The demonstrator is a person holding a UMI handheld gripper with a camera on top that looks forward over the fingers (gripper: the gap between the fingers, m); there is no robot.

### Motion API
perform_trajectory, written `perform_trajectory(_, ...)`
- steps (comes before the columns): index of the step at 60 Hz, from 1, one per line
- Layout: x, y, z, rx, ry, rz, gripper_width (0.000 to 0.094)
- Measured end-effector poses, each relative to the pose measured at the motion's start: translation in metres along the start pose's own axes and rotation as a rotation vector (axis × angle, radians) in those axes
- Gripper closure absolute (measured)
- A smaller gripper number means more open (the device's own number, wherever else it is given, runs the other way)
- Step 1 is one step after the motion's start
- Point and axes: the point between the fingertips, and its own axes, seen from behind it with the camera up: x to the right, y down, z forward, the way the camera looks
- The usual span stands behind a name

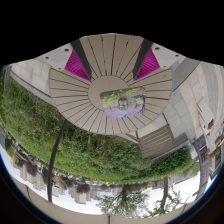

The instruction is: Arrange mouse

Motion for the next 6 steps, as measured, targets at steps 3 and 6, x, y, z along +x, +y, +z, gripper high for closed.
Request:
perform_trajectory(3, -0.0006, 0.0064, 0.0017, -0.007, -0.004, 0.003, 0.0085)
perform_trajectory(6, -0.0081, 0.0107, -0.0011, -0.016, -0.033, 0.015, 0.0083)
